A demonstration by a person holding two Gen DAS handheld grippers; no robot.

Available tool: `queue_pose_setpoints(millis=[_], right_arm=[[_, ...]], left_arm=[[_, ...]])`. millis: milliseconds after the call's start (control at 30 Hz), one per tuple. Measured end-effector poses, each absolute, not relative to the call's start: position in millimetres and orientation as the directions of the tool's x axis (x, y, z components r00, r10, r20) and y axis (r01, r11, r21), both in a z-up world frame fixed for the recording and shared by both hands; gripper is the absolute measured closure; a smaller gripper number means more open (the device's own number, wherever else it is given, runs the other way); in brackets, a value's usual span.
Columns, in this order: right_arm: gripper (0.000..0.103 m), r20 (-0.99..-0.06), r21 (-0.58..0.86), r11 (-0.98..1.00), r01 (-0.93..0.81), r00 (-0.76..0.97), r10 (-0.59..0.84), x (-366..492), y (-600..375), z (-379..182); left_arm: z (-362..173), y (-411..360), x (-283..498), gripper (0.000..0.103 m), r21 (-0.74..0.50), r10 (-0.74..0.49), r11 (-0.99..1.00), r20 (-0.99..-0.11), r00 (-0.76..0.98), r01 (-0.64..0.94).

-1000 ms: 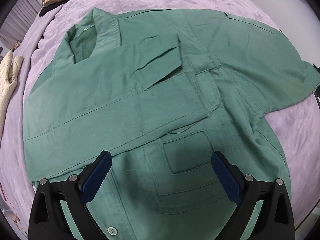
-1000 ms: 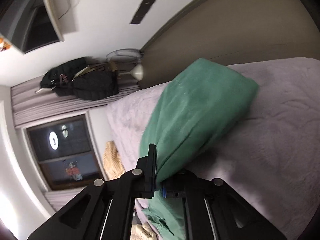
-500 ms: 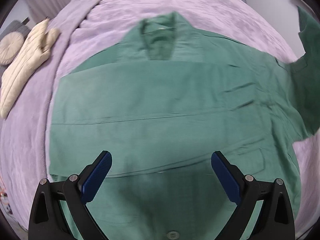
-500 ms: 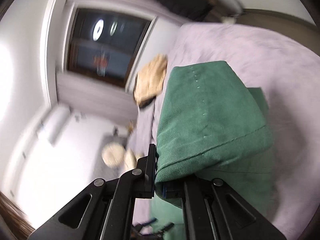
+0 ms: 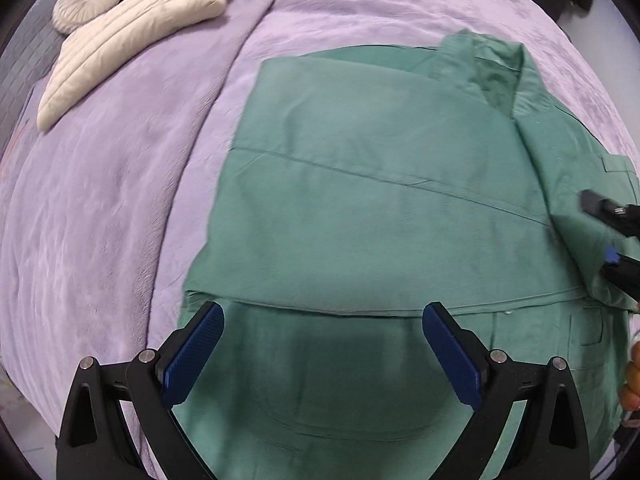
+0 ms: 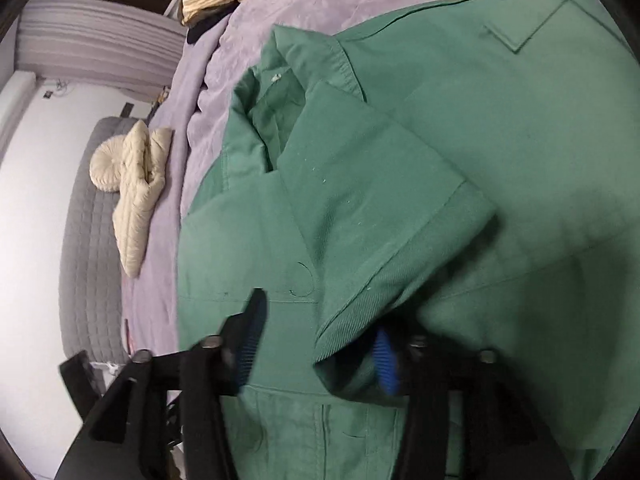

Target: Fold small clothes

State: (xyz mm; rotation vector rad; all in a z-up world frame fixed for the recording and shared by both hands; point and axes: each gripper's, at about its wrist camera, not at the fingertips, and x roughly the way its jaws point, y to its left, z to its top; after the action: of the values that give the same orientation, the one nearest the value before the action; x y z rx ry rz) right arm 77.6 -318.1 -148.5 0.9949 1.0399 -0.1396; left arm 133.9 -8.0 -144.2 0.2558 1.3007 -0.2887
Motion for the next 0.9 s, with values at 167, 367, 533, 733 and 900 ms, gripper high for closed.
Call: queue_pose_setpoints(millis=[167, 367, 533, 733, 900], right_arm=[[0.097, -0.817, 0.512, 0.652, 0.559, 0.551, 0.169, 82.9, -323.0, -118.2], [0.097, -0.850, 0.316, 0.913, 0.259, 0.505, 0.151, 127.9, -235.5, -92.8], [0.087, -0.930, 0.198, 0.968, 0.154, 0.340, 0.137, 134.5, -184.0, -133.6], [0.039, -0.907, 0.335, 0.923, 0.192, 0.332, 0.260, 97.1, -196.4, -124.6], [0.039, -0.897, 0.405, 0.822, 0.400, 0.347, 0.273, 40.7, -248.0, -118.4]], left_arm=[[-144.2, 11.3, 147.6, 0.003, -0.006, -0.083, 0.951, -0.967, 0.239, 0.308], [-135.6, 32.6, 169.7, 0.003, -0.079, -0.144, 0.966, -0.956, 0.256, 0.248], [-133.9, 43.4, 179.6, 0.003, -0.127, -0.177, 0.971, -0.952, 0.251, 0.204], [-137.4, 13.3, 180.2, 0.003, -0.258, -0.311, 0.929, -0.932, 0.183, 0.267], [-151.9, -38.9, 182.6, 0.003, -0.324, -0.376, 0.876, -0.922, 0.087, 0.358]])
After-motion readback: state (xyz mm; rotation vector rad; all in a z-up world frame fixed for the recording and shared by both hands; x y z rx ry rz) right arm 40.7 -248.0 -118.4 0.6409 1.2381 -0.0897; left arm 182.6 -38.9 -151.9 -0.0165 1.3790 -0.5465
